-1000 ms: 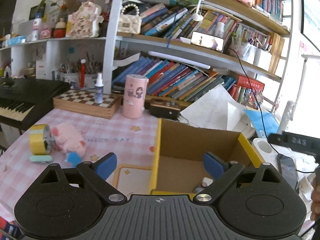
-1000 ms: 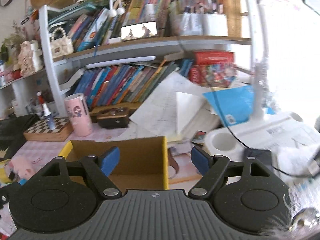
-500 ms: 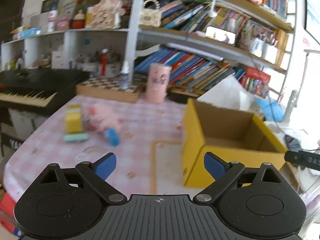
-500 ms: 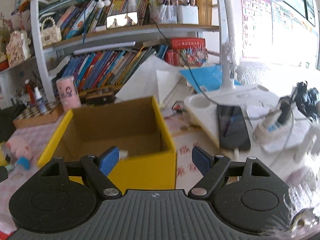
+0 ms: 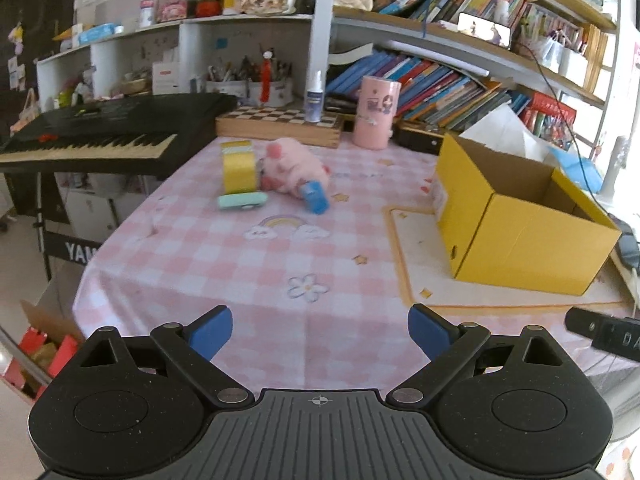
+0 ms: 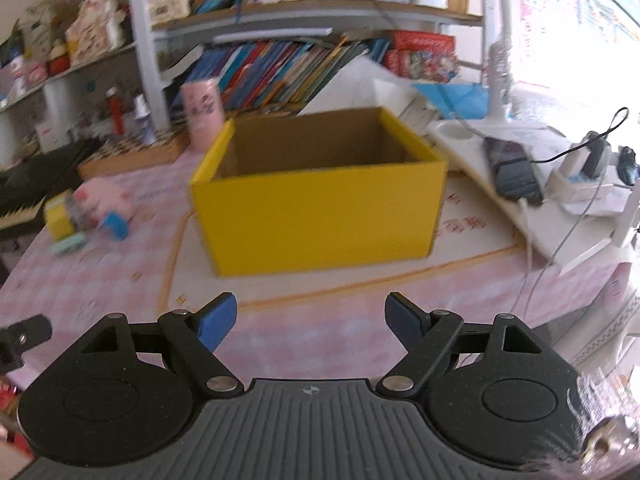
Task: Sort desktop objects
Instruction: 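Withdraw both tools from the box back toward the remaining toys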
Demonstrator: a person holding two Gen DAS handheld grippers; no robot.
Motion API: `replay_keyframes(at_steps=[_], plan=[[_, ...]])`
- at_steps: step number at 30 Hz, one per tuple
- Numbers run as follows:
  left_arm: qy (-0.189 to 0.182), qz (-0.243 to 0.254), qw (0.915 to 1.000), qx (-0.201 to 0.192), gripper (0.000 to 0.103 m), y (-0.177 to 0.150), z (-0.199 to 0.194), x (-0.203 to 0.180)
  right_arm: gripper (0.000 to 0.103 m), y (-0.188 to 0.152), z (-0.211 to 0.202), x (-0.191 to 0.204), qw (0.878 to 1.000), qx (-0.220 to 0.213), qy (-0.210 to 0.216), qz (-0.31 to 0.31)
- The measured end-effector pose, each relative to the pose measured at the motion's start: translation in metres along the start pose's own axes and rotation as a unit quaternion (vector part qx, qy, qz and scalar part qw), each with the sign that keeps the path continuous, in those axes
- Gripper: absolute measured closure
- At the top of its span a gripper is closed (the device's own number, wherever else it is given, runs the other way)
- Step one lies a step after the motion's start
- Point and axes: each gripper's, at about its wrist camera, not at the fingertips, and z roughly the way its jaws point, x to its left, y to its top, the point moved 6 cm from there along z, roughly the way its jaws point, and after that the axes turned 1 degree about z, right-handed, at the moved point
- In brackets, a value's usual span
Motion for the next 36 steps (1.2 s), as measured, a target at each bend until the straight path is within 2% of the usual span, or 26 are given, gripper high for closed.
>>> replay_keyframes(at_steps=[6,16,28,36], plan=[[0.020,0.004,0.9997,0.014,0.006,-0.009,-0.008,0.021,0.022,-0.017,-0.005,0.034,0.999,0.023,0.036,-0.030],[0.038,-0.016,0.9991,-0.006,0.004,-0.009,-0.026,0.054,0.022,-0.026,-0.011,0.089,0.992,0.033,0.094,-0.081],[0.047,-0.034,0.9983,-0.009,0.004,-0.007,-0.028,0.080,0.022,-0.021,-0.001,0.126,0.986,0.040,0.119,-0.106],[0.057,-0.052,0.9970,0.002,0.003,-0.003,-0.010,0.089,0.022,-0.018,0.014,0.146,0.980,0.051,0.137,-0.132]])
